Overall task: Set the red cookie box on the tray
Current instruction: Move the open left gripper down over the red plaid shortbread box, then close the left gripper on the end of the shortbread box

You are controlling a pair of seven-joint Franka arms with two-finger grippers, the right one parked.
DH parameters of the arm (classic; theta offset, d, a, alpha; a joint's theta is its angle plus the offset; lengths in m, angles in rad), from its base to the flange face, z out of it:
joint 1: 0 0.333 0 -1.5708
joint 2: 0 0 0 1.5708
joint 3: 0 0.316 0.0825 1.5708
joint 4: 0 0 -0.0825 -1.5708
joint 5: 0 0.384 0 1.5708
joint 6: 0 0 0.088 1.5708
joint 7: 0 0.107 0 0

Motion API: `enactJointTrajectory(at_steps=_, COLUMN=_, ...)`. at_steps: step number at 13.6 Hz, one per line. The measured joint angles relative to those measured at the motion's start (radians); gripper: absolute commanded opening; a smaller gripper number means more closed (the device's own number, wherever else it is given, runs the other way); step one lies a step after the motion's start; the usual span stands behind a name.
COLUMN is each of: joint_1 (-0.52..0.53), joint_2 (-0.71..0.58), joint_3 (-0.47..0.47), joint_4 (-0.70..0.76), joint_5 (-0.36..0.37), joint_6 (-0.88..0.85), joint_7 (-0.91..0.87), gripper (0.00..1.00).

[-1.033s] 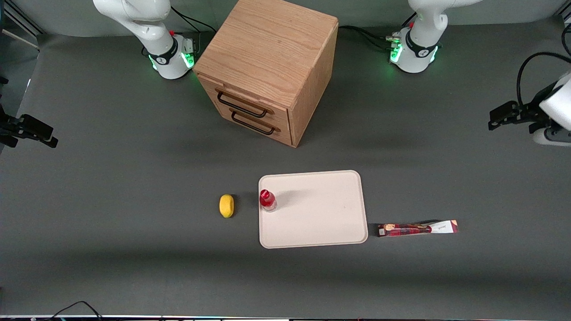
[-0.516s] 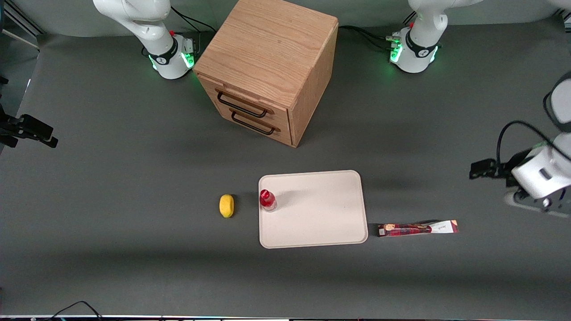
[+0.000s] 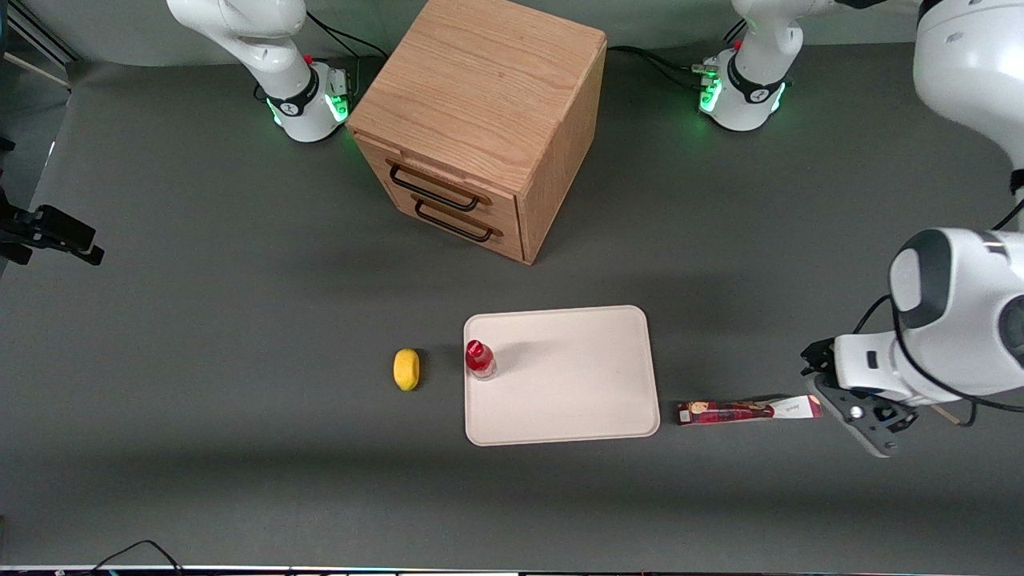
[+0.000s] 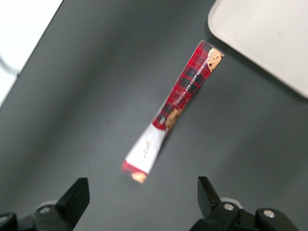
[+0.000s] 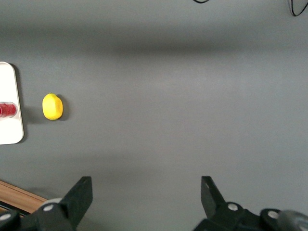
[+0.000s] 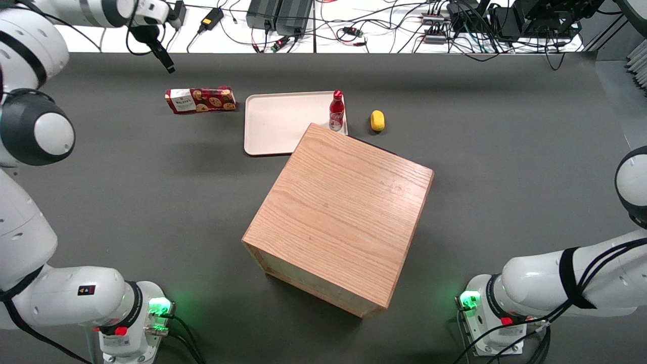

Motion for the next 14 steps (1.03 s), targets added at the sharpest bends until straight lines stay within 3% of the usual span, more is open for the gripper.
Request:
enactJointTrajectory(at_steps=4, joint_1=-0.014, joint_2=0.105, joint_3=0.0, joint_4=0.003, joint_5=0.0, joint_6=0.117, joint_7=0.185, gripper=1.0)
enactJointTrajectory(at_steps=14, joint_1=-0.069, joint_2=0.223, joint_3=0.001, joint_4=0.005, joint_5=-0.016, joint_6=0.17, joint_7=0.198, gripper=0.97)
